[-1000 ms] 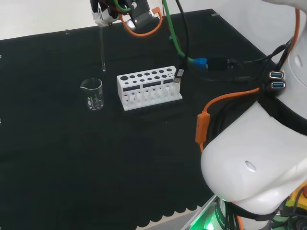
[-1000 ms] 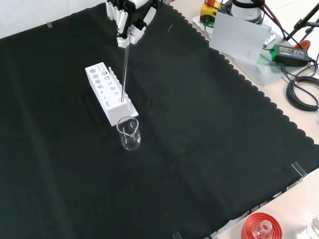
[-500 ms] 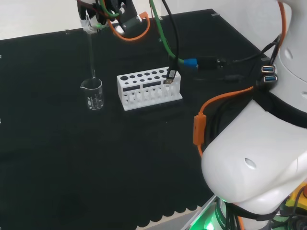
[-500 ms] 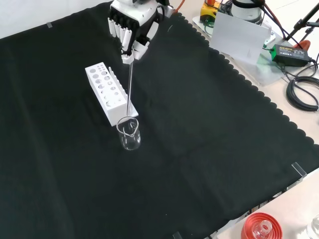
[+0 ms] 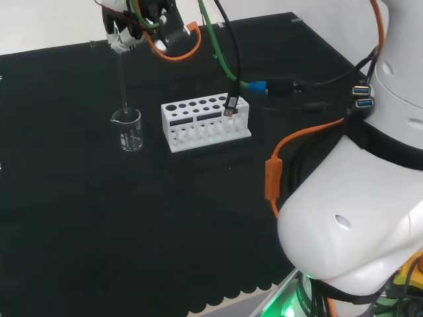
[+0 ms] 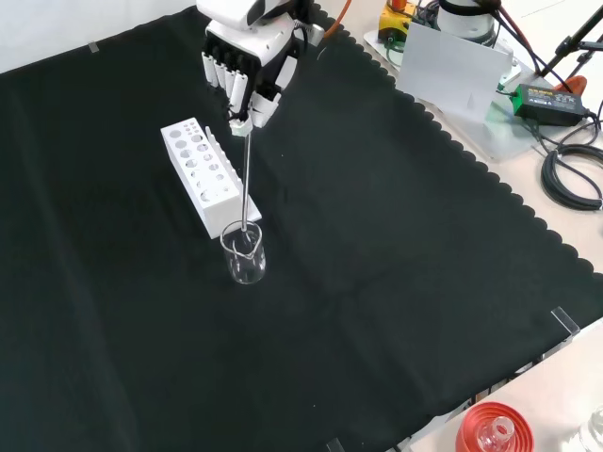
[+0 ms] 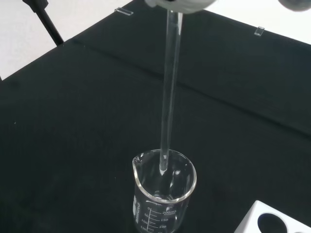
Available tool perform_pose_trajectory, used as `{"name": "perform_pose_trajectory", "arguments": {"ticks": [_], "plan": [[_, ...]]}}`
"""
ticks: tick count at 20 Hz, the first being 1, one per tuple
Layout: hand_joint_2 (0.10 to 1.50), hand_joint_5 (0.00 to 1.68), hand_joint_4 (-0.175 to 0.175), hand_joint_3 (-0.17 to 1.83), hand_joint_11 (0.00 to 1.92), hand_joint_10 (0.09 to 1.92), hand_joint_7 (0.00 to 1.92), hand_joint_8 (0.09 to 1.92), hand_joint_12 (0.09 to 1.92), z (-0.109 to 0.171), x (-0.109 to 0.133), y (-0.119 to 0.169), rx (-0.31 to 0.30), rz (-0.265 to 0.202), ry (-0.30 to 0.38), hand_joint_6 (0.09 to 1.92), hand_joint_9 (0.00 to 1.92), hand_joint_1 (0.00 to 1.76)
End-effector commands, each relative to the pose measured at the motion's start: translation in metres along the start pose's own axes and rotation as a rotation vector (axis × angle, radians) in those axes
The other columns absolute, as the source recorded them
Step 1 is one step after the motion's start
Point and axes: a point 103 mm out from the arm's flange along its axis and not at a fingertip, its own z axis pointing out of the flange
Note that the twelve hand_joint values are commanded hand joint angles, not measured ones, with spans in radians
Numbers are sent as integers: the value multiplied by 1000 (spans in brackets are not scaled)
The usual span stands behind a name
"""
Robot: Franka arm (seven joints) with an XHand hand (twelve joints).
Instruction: Stir in the beaker to the left of the white test tube rack with the glass rod.
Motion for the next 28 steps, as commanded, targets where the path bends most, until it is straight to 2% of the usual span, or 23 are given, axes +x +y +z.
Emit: {"name": "perform_pose_trajectory", "arguments": {"ticks": [1,14,22,28], "plan": [[1033,1280,-175,-175,1561,504,1602,87,885,23,-12,11,27,-9,10,410,1653,1324],[1034,1278,-175,-175,1562,504,1605,87,885,66,-19,24,61,-26,30,410,1651,1324],[1033,1279,-175,-175,1562,505,1606,87,885,77,-3,35,80,-49,38,409,1651,1324],[1033,1280,-175,-175,1562,505,1607,87,885,80,-4,42,86,-59,45,408,1650,1324]]}}
